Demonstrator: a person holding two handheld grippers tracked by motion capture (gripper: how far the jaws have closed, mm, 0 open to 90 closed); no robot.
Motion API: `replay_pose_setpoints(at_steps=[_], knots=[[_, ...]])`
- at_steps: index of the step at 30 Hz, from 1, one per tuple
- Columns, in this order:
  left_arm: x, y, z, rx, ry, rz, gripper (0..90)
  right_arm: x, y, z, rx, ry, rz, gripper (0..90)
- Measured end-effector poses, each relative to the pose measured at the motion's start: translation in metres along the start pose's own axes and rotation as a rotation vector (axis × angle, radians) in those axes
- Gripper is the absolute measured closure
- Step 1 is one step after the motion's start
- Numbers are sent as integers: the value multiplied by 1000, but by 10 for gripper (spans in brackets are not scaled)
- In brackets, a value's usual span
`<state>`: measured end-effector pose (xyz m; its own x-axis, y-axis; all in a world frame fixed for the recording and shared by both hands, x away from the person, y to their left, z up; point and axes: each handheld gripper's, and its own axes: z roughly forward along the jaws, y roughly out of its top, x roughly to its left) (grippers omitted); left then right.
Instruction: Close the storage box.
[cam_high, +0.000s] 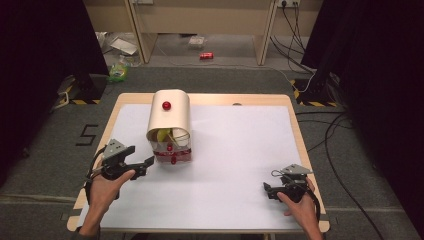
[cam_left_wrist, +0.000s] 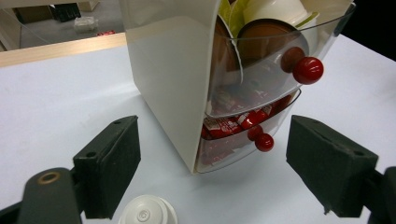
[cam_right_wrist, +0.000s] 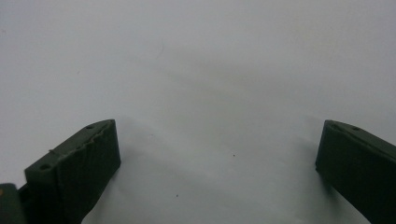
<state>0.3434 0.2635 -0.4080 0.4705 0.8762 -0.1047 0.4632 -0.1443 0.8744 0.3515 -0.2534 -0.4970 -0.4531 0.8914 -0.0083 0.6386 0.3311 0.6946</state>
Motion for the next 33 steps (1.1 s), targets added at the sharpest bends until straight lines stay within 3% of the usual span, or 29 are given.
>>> replay_pose_setpoints(at_steps=[33], knots=[[-29,-28,-12,-6,-71,46,173,0,0,0,0,-1,0,3]])
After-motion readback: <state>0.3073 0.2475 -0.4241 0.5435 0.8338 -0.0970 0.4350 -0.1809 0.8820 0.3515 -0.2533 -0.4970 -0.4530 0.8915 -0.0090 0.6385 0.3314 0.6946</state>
